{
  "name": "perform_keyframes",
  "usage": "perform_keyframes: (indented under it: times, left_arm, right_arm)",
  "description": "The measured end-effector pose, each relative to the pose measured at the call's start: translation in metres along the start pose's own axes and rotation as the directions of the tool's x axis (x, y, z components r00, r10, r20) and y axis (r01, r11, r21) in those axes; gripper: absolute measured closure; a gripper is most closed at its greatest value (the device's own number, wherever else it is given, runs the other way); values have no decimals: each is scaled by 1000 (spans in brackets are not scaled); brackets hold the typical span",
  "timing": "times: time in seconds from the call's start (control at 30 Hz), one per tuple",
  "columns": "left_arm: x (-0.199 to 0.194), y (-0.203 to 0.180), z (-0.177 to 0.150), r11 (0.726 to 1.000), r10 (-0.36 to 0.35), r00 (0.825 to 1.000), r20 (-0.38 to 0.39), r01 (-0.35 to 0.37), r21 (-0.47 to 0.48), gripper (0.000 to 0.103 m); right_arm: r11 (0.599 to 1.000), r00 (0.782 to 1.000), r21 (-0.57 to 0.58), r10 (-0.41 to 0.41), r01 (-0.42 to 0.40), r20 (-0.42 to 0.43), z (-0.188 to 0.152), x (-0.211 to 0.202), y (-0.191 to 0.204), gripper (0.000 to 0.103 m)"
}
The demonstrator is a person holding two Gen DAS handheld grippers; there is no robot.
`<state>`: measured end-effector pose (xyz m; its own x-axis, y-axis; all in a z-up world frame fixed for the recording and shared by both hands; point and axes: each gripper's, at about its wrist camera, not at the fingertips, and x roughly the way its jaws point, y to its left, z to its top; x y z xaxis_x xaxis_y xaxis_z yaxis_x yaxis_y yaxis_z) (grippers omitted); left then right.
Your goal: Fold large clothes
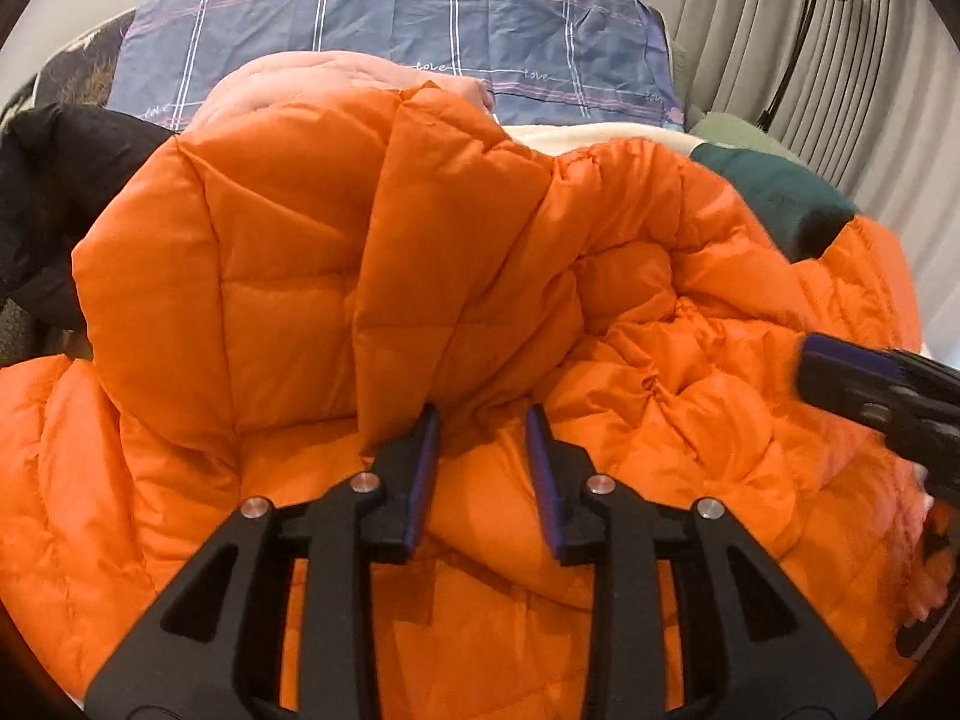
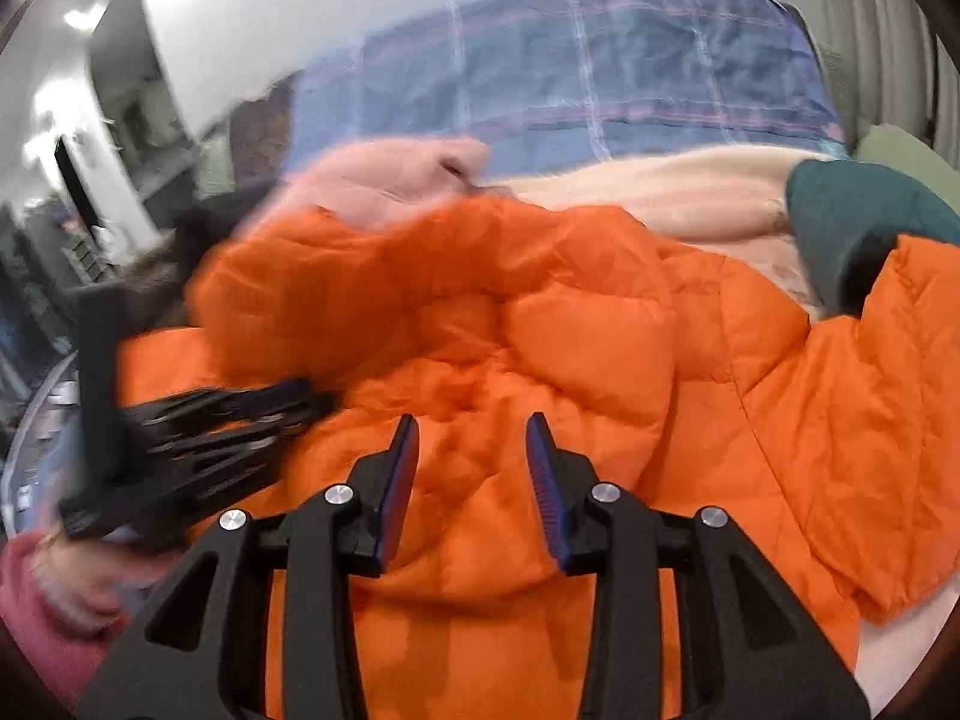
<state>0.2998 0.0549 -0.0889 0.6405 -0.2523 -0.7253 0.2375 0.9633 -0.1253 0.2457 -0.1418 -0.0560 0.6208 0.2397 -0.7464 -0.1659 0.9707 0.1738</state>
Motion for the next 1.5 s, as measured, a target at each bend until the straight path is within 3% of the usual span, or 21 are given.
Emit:
perform_keyframes:
  times: [0.07,0.1,0.17,0.23,0.3,0.37,0.43,0.5,0.53,0.73,0.8,0.9,0.97,1.07,1.13,1.17,1.23,1.3,1.4,1.47,1.5]
  left_arm:
    - [5,-2,-1,1000,23,1000,-6,-23,4,73]
    - [4,3,-1,1000,26,1000,-11,-26,-11,73]
    - [1,11,2,999,28,1000,0,-28,-40,72]
    - [-4,21,5,997,30,999,12,-29,-73,69]
    - [-20,29,6,992,-35,999,38,40,-123,67]
    - [-36,25,7,988,-94,992,79,103,-119,65]
    - [-36,11,7,997,-57,995,83,60,-40,60]
    - [-9,-3,0,998,31,1000,1,-31,55,58]
    - [9,-6,-8,995,58,997,-51,-54,85,58]
    - [-11,-6,-10,995,79,997,-9,-78,69,57]
    - [-41,0,-14,1000,24,999,26,-24,16,46]
    - [-82,17,-28,999,6,996,92,-2,-50,32]
    - [-105,37,-43,995,22,994,112,-11,-96,27]
    - [-134,87,-76,975,126,987,103,-104,-196,21]
    - [-146,128,-95,938,193,978,74,-162,-305,20]
    - [-157,152,-107,909,213,975,59,-176,-377,20]
    - [-173,208,-136,806,221,975,33,-163,-569,20]
    - [-184,247,-160,726,223,974,43,-136,-674,20]
    - [-190,299,-187,622,202,976,83,-62,-780,20]
    - [-185,333,-200,513,151,978,146,49,-857,20]
    - [-184,346,-205,482,133,976,173,89,-872,20]
  right_arm:
    - [994,993,110,36,-24,-112,-16,33,-11,65]
    - [987,992,146,79,-64,-99,-28,36,-11,65]
    - [990,985,56,135,-130,-103,-30,24,4,62]
    - [969,959,32,247,-245,-136,-29,11,10,61]
    - [982,977,9,189,-189,-101,-24,-5,7,61]
    - [995,995,1,104,-104,7,-14,-21,-2,61]
    - [999,998,-5,51,-51,41,-7,-17,-10,59]
    - [999,999,-33,-20,18,-35,-13,11,-13,56]
    - [1000,997,-22,2,-3,-71,-20,28,-15,55]
    - [999,998,-9,54,-54,-33,-21,3,-8,52]
    - [997,997,-12,75,-75,-2,-16,-6,-2,51]
    - [997,998,-36,68,-67,16,-16,-13,10,49]
    - [997,997,-34,70,-69,25,-20,-11,22,48]
    - [998,999,-51,48,-49,-16,-18,13,40,32]
    - [996,996,-86,-26,19,-80,-32,45,47,27]
    - [996,998,-89,-30,25,-58,-36,49,47,26]
    - [994,999,-106,-38,34,-37,-39,46,50,26]
    - [995,999,-99,-21,18,-31,-39,44,47,25]
    - [997,1000,-82,3,-5,-29,-39,45,42,24]
    - [996,1000,-87,0,-2,-24,-39,46,41,23]
    - [996,1000,-87,0,-2,-22,-38,46,41,23]
